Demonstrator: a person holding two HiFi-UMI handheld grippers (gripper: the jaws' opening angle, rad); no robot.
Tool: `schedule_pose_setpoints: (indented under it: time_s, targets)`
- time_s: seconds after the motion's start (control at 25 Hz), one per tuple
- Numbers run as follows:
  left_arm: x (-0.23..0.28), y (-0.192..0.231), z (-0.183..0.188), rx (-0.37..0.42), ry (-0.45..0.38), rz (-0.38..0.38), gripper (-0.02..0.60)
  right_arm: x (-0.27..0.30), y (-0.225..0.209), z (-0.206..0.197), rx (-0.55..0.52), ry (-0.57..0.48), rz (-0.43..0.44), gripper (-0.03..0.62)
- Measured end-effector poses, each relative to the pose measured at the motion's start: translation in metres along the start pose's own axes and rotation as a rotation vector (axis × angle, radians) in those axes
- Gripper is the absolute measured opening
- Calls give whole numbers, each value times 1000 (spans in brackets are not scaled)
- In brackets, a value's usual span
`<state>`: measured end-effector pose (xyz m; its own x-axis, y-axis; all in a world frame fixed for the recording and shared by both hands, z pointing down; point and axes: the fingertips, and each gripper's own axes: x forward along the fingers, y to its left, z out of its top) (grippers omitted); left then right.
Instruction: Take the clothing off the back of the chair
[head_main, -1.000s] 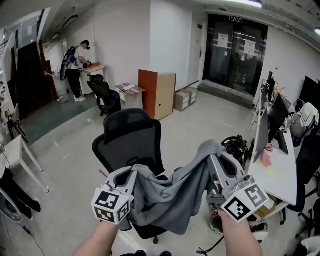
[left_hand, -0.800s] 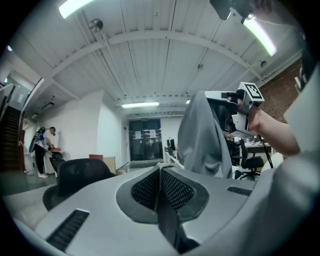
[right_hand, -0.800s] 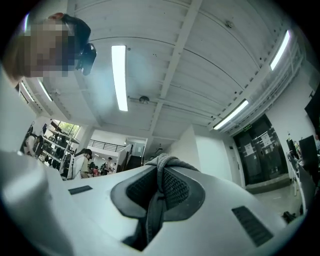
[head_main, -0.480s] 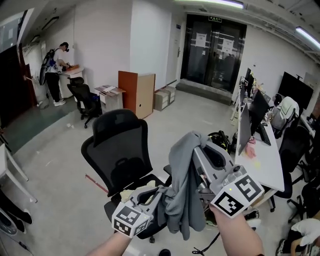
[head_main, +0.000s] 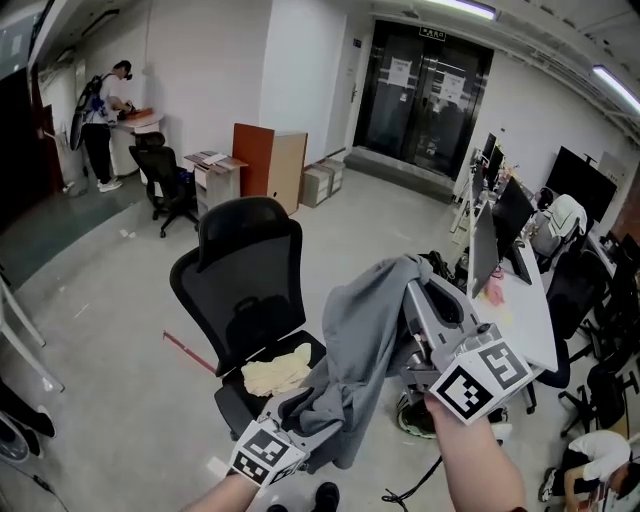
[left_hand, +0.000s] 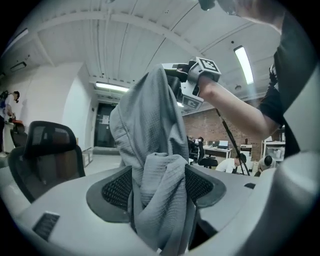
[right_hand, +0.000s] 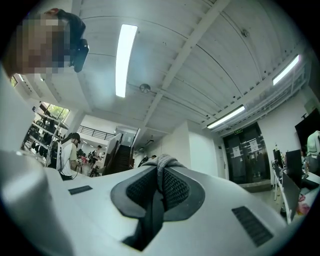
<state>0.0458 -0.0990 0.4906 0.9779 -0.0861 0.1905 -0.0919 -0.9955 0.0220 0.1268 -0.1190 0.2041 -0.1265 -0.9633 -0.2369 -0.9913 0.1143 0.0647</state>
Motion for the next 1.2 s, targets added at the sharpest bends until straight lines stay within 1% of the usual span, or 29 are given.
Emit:
schedule_pose_setpoints:
  time_s: [0.12,0.2,0.32,0.36,0.44,0.52,0.64,0.76,0.84,0.92,1.0,1.04,1.08,1.12,1.16,1.2]
  targets:
    - [-16,6,-20,-6,39,34,318,2,19,-3,0,13,0,32]
    - [-22,10,-31,1,48,51,329,2,32,-3,13,13,4,32]
    - [-26,14,-48,4,82,77,362,4,49,6,36,4,7,32]
    - [-26,16,-53,4,95,95,382,4,54,11,43,0,10,32]
    - [-20,20,-62,-3,110,145,451,4,62,22,56,-10,22,32]
    - [-5,24,-72,-36,121,177,514,1,67,33,56,-22,35,32]
    - [26,30,-85,-73,167,163,518,-10,71,46,47,-38,47,32]
    - [51,36,-82,-111,178,142,517,-29,67,59,41,-59,65,32]
    - [62,33,-73,-104,178,128,515,-45,58,64,43,-68,67,32]
    - [72,22,-66,-67,186,112,508,-64,44,68,49,-73,52,32]
    - [81,12,-60,-33,190,112,485,-84,30,72,52,-77,30,32]
    - [83,7,-57,-19,190,123,452,-93,24,75,53,-79,23,32]
    - [84,4,-53,-7,186,139,386,-101,18,76,54,-80,17,32]
    - [86,0,-48,2,178,155,277,-108,13,77,55,-80,12,32]
    - [87,-3,-44,4,166,166,187,-115,7,78,55,-82,6,32]
    - [89,-5,-39,2,153,172,134,-123,2,79,55,-85,-1,32]
